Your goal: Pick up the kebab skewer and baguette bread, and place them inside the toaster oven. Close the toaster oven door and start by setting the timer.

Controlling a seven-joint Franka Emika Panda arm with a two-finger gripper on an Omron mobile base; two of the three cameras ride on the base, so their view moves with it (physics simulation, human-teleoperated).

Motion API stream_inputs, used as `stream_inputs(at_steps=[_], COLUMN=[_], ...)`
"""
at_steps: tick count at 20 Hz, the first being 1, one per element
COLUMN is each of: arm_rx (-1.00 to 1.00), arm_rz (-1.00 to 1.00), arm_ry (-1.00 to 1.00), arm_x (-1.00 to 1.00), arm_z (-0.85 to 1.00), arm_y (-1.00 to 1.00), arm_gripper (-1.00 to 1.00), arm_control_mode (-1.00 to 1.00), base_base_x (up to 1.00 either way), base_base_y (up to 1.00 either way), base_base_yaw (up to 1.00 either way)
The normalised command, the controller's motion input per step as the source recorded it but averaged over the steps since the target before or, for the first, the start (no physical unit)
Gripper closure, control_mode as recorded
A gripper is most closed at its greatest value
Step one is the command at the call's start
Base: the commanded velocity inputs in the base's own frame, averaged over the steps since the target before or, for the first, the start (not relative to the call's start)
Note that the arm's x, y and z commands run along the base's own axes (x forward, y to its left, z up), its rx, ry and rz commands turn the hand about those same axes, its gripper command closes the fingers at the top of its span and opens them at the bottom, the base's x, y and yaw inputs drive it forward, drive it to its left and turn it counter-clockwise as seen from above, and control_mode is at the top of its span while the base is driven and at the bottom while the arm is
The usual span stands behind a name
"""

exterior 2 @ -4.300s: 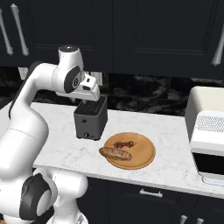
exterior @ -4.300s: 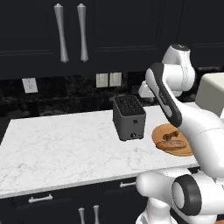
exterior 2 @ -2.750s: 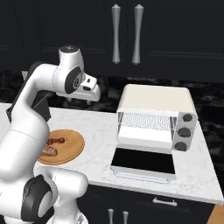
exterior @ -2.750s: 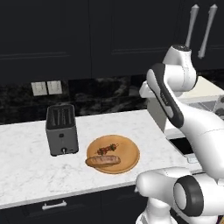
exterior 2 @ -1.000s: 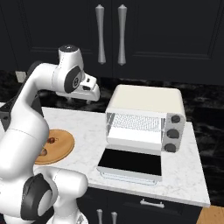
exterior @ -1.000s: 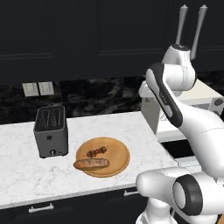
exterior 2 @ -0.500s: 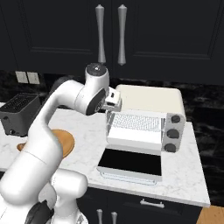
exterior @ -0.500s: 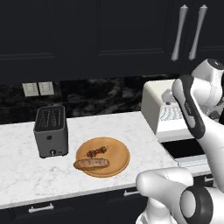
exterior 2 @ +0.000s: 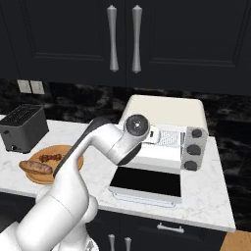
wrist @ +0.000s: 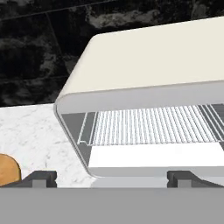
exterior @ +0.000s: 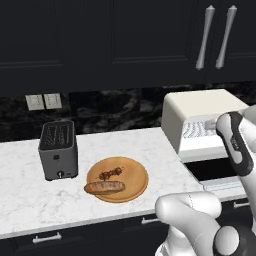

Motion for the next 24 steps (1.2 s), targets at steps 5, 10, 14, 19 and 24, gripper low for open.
stream_inputs(at_steps=[5, 10, 14, 19, 24], arm_rx=[0.01, 0.00, -0.01, 0.00, 0.00], arm_rz=[-0.05, 0.00, 0.00, 0.00, -0.03], arm_ry=[-0.11, -0.10, -0.04, -0.11, -0.05], arm_x=[0.24, 0.00, 0.01, 0.09, 0.19], arm_z=[-0.22, -0.47, -0.34, -0.21, -0.09], arm_y=[-0.42, -0.83, -0.55, -0.40, -0.13], arm_gripper=[-1.00, -1.00, -1.00, -1.00, -1.00], arm_control_mode=[-1.00, -1.00, -1.00, -1.00, -1.00], base_base_x=[0.00, 0.00, 0.00, 0.00, 0.00], base_base_y=[0.00, 0.00, 0.00, 0.00, 0.00], base_base_yaw=[0.00, 0.00, 0.00, 0.00, 0.00])
